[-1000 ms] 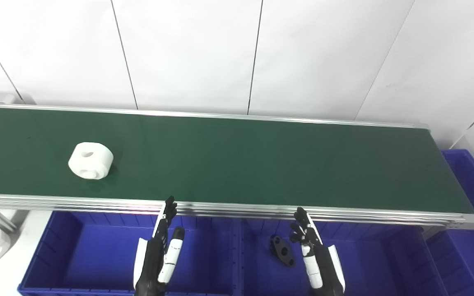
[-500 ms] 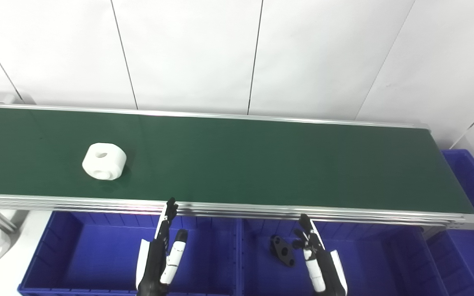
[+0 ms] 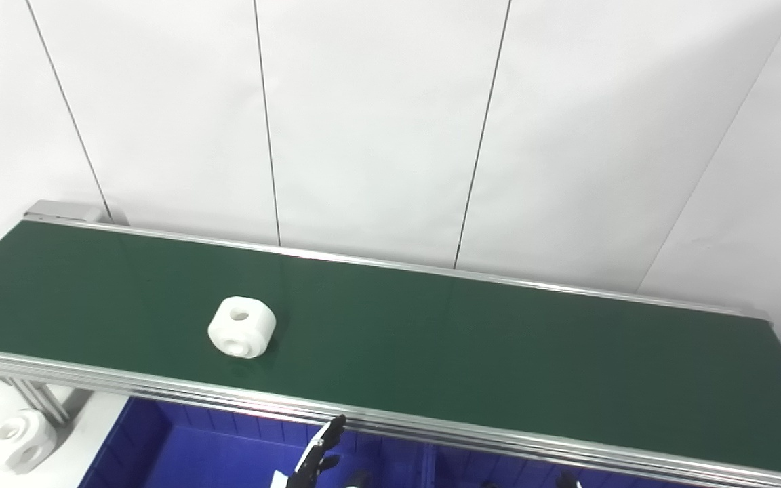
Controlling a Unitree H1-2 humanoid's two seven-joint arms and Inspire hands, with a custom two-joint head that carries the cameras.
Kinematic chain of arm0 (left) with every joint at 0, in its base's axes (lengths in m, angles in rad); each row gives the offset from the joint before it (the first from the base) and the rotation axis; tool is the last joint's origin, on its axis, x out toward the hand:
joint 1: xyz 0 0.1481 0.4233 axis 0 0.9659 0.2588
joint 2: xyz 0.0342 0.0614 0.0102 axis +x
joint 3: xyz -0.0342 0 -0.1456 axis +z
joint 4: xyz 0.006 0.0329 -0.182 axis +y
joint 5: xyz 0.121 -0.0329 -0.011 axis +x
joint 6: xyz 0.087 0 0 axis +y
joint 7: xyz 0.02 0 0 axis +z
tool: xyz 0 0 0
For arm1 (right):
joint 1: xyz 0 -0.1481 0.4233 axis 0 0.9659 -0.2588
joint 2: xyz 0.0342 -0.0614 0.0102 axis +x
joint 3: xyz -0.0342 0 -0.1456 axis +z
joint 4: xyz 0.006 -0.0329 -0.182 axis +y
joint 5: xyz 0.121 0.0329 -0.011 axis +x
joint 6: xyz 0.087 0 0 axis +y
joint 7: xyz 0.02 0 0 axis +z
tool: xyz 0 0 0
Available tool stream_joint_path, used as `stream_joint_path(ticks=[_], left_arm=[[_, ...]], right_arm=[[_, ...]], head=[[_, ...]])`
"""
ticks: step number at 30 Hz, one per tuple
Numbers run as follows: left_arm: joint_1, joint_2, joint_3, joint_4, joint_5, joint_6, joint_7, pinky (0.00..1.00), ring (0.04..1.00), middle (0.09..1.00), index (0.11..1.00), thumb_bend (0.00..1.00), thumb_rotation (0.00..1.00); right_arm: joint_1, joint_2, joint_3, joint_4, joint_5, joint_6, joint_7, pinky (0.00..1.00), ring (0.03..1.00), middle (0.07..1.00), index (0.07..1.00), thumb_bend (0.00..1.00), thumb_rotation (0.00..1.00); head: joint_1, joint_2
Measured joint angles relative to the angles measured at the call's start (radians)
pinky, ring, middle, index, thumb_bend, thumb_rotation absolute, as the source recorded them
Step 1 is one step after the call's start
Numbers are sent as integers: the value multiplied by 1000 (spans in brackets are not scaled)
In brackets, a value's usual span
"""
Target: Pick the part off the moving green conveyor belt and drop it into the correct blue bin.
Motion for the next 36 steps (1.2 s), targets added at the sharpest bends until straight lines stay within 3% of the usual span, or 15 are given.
stream_joint_path(ticks=[8,12,14,16,17,21,22,25,30,36], left_arm=[[-3,4,-12,0,1,0,42,836,902,898,899,322,723],[5,6,-15,-36,-8,0,41,825,889,884,890,355,658],[18,6,-15,-106,-22,1,21,787,843,864,888,439,658],[25,8,-26,-220,-34,-1,-7,684,736,798,883,557,699],[21,8,-34,-277,-44,-2,-28,625,685,741,857,613,666],[-26,14,-61,-423,4,-5,-103,562,639,673,785,719,592],[-47,21,-61,-444,29,0,-117,538,622,657,752,789,570],[-131,73,-31,-503,96,61,-195,495,609,653,705,893,529],[-243,157,32,-509,155,156,-266,509,635,707,706,967,391],[-341,191,27,-380,268,175,-300,567,672,733,723,1000,297]], right_arm=[[-1,-2,0,0,-2,0,9,968,964,993,1000,876,1000],[-1,-2,0,0,-2,0,11,969,961,992,1000,879,1000],[-1,-2,0,0,-2,0,11,970,964,994,1000,885,1000],[-1,-2,0,0,-2,0,12,966,967,996,1000,886,1000],[-2,-2,0,0,-2,0,12,968,970,999,1000,879,1000],[-20,-2,0,14,-2,0,15,974,974,1000,1000,866,1000],[-24,-2,0,21,-2,0,15,972,972,1000,1000,866,1000],[-30,0,1,26,-4,0,15,969,970,997,1000,882,1000],[-31,0,1,36,-4,0,14,962,966,991,1000,888,1000],[-47,7,3,42,-15,0,13,944,960,985,1000,909,1000]], head=[[9,5],[25,11],[26,12],[34,18],[37,18],[34,15],[31,17],[23,17],[2,20],[-3,23]])
